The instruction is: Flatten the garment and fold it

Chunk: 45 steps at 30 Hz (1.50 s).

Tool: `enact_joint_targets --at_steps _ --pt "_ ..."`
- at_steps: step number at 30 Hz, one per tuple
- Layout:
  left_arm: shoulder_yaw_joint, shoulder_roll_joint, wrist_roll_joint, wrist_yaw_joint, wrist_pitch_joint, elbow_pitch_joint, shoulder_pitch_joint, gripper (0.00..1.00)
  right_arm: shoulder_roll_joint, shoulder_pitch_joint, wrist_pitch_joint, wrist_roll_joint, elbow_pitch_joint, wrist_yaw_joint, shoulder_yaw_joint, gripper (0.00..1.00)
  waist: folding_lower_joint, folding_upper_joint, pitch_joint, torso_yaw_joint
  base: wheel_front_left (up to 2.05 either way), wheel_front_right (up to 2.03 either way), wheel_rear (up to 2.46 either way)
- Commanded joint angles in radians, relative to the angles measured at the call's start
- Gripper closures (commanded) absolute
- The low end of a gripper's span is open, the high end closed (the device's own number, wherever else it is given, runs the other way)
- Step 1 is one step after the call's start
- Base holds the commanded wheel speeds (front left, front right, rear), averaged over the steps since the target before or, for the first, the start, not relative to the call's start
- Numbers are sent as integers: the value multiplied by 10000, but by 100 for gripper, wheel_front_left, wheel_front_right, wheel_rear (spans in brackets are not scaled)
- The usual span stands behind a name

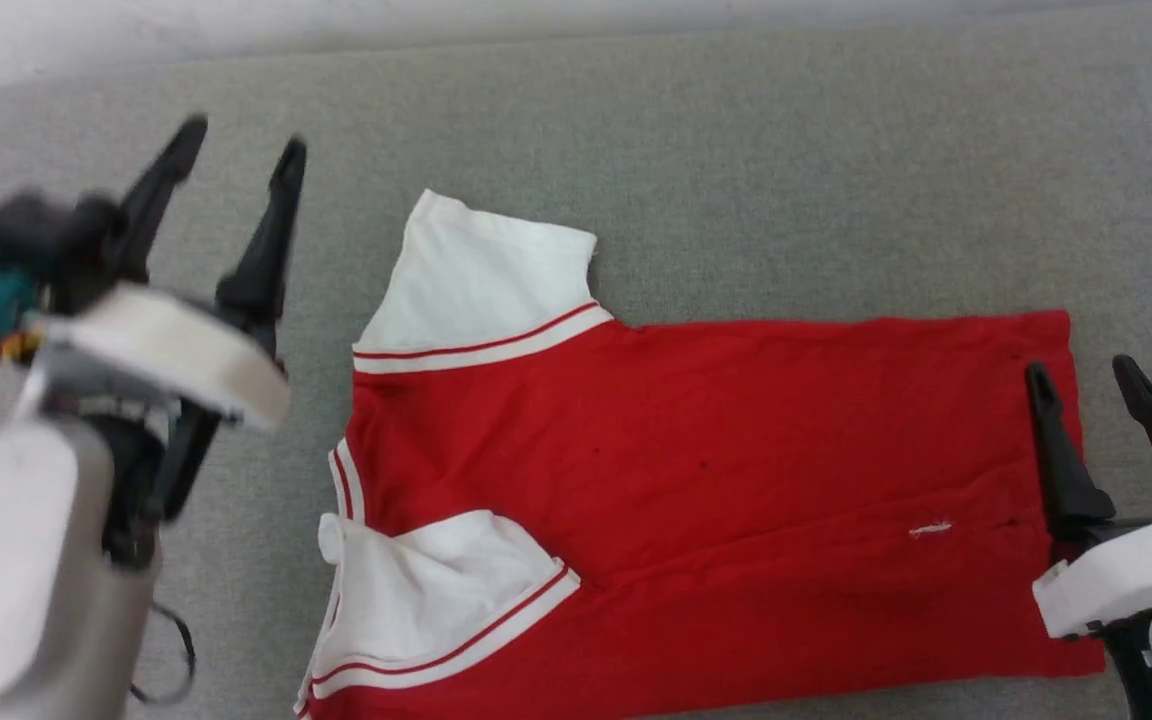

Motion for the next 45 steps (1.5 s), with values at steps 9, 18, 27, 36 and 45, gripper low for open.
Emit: enact_joint_targets --at_steps 9,18,27,36,45 --pt "-1608 366 -545 -1144 2982 2119 -3737 0 138 -665 -277 -127 125 -7 286 0 -2 -1 1638 -421 0 0 0" --pt "-2870 977 -1567 -1263 6371 3370 -5375 0 210 -1007 -377 -145 293 -7 513 0 -2 -1 2548 -837 0 0 0" --pt "-2925 1166 -2283 -1226 7767 3549 -5642 0 245 -1149 -499 -127 431 -7 509 0 -2 -1 3160 -1110 0 0 0" --pt "-3344 1602 -2195 -1173 8441 3578 -5306 100 267 -1335 -581 -134 517 -7 541 0 -2 -1 3367 -1141 0 0 0" --pt "-3327 1484 -2439 -1195 7872 3484 -5002 100 -56 -1970 -315 -351 124 -7 335 0 -2 -1 2847 -852 0 0 0"
